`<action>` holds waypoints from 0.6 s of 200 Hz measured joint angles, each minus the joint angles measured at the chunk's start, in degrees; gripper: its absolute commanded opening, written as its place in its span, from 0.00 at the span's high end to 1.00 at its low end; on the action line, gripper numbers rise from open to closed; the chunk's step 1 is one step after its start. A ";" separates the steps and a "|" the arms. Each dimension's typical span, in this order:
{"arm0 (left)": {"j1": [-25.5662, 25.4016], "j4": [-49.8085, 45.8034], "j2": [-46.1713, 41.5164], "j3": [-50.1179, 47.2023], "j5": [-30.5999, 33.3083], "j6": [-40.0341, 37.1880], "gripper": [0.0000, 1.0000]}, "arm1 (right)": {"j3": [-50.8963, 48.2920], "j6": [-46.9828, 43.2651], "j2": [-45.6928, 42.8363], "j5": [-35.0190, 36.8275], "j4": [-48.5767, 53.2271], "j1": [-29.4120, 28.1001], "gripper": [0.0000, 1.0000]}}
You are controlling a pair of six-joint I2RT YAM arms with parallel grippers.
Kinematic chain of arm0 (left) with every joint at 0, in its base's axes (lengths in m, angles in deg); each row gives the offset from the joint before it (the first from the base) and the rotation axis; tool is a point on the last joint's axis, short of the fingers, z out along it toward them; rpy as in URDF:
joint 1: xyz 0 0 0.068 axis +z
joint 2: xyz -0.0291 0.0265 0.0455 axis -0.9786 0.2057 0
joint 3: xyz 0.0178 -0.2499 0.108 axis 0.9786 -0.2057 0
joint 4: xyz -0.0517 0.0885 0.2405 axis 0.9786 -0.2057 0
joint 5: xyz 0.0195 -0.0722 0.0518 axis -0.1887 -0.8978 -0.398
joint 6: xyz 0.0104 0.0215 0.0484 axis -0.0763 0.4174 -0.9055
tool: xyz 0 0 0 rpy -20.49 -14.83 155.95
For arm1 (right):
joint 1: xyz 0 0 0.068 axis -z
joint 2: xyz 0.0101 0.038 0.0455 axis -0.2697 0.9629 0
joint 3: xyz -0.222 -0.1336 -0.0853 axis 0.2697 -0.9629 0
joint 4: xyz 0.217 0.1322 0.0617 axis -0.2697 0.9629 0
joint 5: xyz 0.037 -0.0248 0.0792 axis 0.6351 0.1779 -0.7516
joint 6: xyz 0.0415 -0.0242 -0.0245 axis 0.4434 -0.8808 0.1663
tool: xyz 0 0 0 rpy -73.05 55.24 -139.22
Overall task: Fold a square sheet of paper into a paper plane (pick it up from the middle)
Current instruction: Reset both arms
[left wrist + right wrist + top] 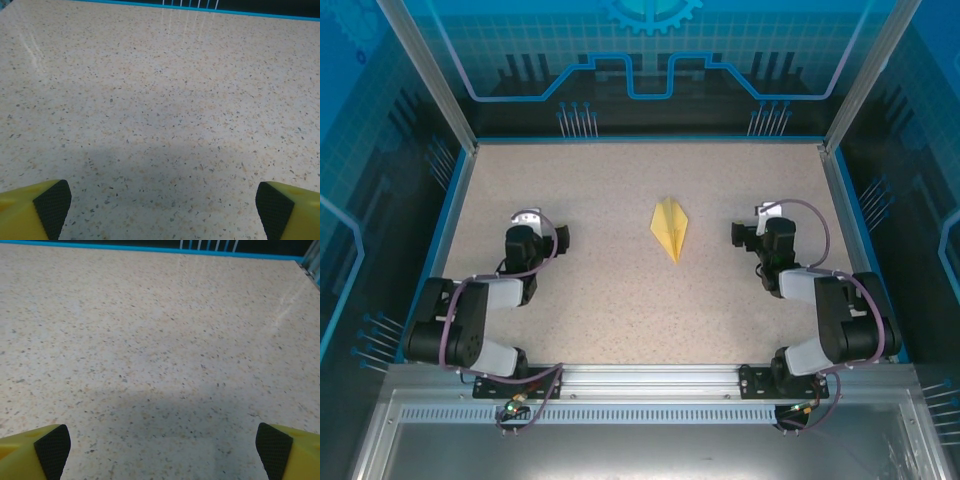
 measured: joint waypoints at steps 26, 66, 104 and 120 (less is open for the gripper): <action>0.00 1.05 2.71 0.52 -0.68 -0.50 0.01 | -1.11 -0.66 0.81 -1.66 -2.78 0.00 0.01; 0.02 1.36 2.99 0.74 -1.05 -1.01 0.01 | -1.18 -1.01 0.92 -2.54 -4.00 0.00 0.01; 0.07 1.51 2.99 0.76 -1.07 -1.01 0.01 | -1.20 -1.05 0.94 -2.86 -4.24 0.00 0.01; 0.07 1.51 2.99 0.81 -1.07 -1.01 0.01 | -1.20 -1.05 0.94 -2.91 -4.26 0.00 0.01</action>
